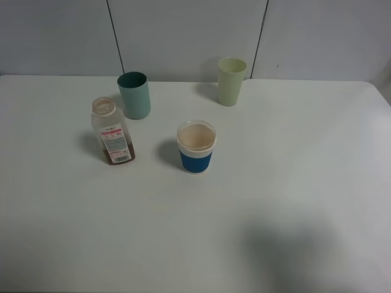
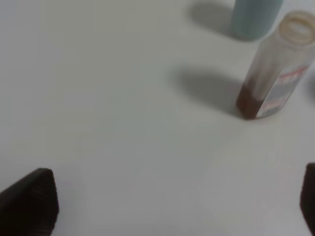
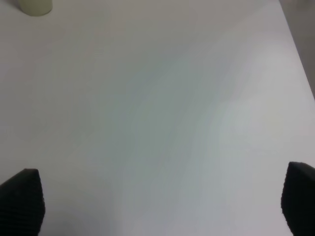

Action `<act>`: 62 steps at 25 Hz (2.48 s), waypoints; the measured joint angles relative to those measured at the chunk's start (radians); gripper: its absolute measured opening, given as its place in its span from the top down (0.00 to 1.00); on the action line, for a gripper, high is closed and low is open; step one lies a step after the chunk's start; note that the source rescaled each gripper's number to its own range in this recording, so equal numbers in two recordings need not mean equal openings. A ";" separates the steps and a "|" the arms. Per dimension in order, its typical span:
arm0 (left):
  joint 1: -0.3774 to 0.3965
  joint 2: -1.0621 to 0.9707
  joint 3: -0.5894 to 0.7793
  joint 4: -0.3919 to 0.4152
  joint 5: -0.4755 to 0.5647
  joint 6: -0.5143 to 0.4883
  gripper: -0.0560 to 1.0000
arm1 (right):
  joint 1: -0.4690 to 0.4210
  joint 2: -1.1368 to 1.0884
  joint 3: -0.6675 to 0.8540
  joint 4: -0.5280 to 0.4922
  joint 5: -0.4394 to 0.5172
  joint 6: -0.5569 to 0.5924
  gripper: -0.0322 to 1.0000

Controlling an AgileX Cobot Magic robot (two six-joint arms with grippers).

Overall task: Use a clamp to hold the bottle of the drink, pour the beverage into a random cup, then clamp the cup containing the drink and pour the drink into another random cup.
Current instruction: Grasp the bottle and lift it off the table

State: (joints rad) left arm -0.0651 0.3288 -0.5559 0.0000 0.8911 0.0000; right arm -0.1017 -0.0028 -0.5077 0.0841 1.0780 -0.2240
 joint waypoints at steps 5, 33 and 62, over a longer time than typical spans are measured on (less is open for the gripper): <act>0.000 0.151 -0.001 -0.029 -0.048 0.080 0.00 | 0.000 0.000 0.000 0.000 0.000 0.000 0.11; 0.000 0.863 0.059 0.000 -0.500 0.360 0.00 | 0.000 0.000 0.000 0.000 0.000 0.000 0.11; 0.001 1.364 0.231 0.722 -1.687 -0.165 0.00 | 0.000 0.000 0.000 0.000 0.000 0.000 0.11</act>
State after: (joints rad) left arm -0.0640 1.6926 -0.3249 0.7224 -0.7956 -0.1651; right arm -0.1017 -0.0028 -0.5077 0.0841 1.0780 -0.2240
